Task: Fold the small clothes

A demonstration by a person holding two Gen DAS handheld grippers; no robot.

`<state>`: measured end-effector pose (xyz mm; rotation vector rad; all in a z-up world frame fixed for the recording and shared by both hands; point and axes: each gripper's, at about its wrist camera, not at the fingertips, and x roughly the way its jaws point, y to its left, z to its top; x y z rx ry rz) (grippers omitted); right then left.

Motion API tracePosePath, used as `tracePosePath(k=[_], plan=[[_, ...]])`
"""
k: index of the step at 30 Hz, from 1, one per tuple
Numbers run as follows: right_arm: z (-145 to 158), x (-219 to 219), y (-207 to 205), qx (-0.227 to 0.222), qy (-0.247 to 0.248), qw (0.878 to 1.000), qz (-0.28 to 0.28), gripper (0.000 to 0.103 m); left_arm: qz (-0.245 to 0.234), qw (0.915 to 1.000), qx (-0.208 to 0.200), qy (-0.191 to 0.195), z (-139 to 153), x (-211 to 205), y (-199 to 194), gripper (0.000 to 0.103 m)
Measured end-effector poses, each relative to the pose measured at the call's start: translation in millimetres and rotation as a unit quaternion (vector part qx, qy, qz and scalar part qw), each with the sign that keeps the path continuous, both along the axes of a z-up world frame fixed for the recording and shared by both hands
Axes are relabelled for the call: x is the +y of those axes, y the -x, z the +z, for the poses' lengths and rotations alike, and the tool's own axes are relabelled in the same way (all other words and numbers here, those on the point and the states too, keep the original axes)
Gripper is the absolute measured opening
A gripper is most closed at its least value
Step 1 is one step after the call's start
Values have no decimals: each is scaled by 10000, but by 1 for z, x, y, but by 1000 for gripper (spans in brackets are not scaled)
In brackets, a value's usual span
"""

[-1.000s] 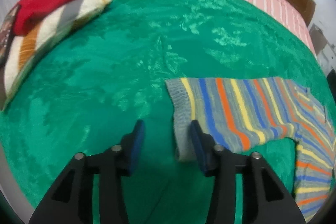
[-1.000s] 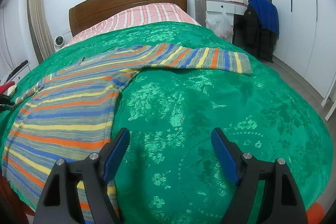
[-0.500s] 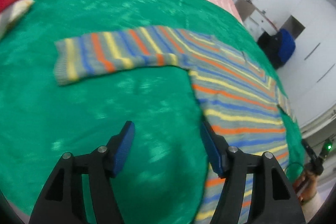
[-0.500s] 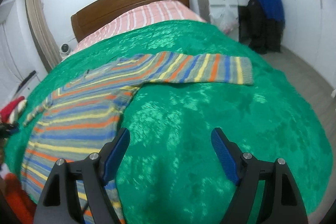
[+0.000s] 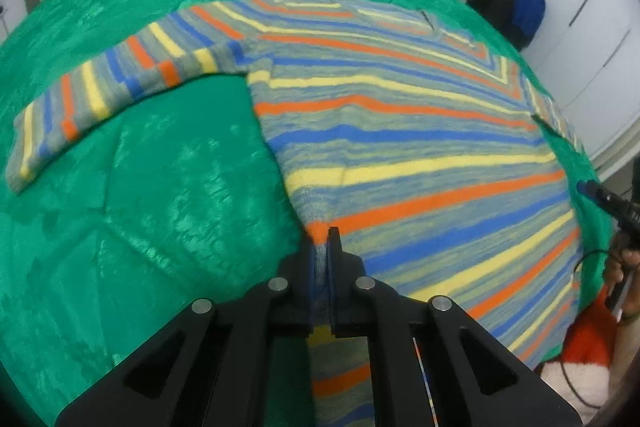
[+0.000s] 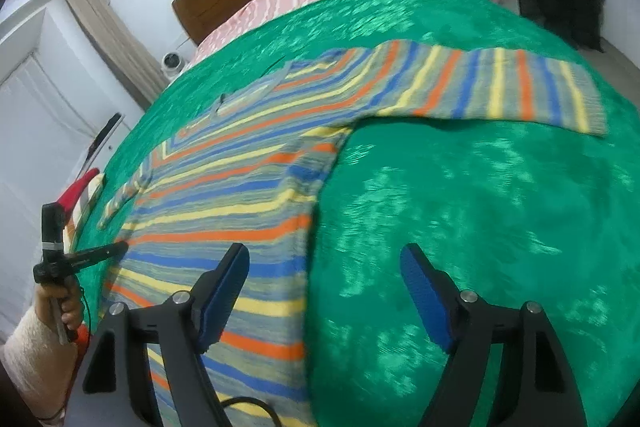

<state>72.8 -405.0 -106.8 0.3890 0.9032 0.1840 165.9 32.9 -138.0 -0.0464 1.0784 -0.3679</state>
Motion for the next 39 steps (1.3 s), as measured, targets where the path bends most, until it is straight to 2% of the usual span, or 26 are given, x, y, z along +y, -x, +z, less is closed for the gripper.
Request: tracePosePath(k=[3, 4, 5, 6, 7, 9, 11, 14, 15, 16, 17, 18, 19, 20, 23, 26, 29, 30, 31, 32, 33, 34, 35, 39], plan=[[-5, 12, -10, 97, -135, 9991, 384, 57, 34, 10000, -27, 78, 0, 4, 5, 3], [-9, 17, -13, 189, -174, 9984, 509, 55, 31, 10000, -28, 68, 1, 7, 7, 3], [-14, 21, -18, 323, -225, 9973, 612, 36, 29, 10000, -31, 50, 0, 8, 7, 2], [-21, 23, -22, 534, -140, 9966, 609, 7, 41, 10000, -44, 3, 0, 9, 5, 3], [-26, 20, -25, 709, 87, 9966, 414, 5, 53, 10000, -54, -24, 0, 11, 5, 2], [-29, 9, -21, 868, -50, 9961, 135, 4, 96, 10000, -7, -3, -4, 14, 4, 2], [-30, 12, -19, 888, 97, 9958, 176, 4, 126, 9999, 32, 0, -8, 13, 4, 4], [-30, 23, -18, 790, 312, 9962, 218, 8, 290, 9995, 77, 112, -5, 16, 9, 13], [-28, 22, -16, 739, 292, 9967, 192, 20, 345, 9993, 90, 147, -2, 18, 13, 19], [-24, 21, -12, 671, 335, 9971, 117, 28, 388, 9991, 75, 149, 2, 21, 19, 35], [-18, 19, -3, 512, 433, 9978, -1, 45, 402, 9991, 22, 149, 6, 23, 27, 52], [-12, 16, 5, 374, 495, 9980, -72, 55, 357, 9992, -76, 178, 13, 26, 40, 57], [-4, 15, 17, 216, 557, 9981, -115, 57, 305, 9993, -117, 196, 16, 28, 50, 65], [3, 16, 30, 83, 621, 9980, -62, 58, 231, 9994, -123, 207, 17, 29, 60, 69], [12, 19, 54, 114, 660, 9975, 239, 58, 53, 9999, 48, 133, 10, 28, 85, 69], [2, 34, 76, 573, 607, 9938, 735, 58, -106, 9996, 238, -103, -6, 21, 106, 69], [-15, 47, 86, 911, 639, 9882, 1051, 58, -270, 9987, 166, -407, -15, 9, 116, 66], [-21, 52, 88, 1014, 681, 9854, 1183, 57, -320, 9980, 147, -521, -16, 6, 120, 61], [-27, 55, 90, 1114, 726, 9826, 1296, 55, -373, 9977, 164, -544, -15, 4, 121, 45], [-32, 60, 90, 1210, 778, 9797, 1395, 40, -436, 9974, 219, -523, -15, 3, 122, 24], [-36, 65, 89, 1356, 923, 9754, 1475, 19, -498, 9970, 318, -496, -16, 3, 123, 12], [-37, 64, 90, 1431, 1067, 9734, 1434, 13, -536, 9964, 437, -482, -18, 5, 125, 5], [-37, 61, 90, 1488, 1131, 9727, 1373, 8, -521, 9964, 454, -492, -19, 7, 126, 5], [-38, 45, 92, 1534, 837, 9783, 1113, 10, -372, 9978, 434, -335, -20, 15, 128, 8]])
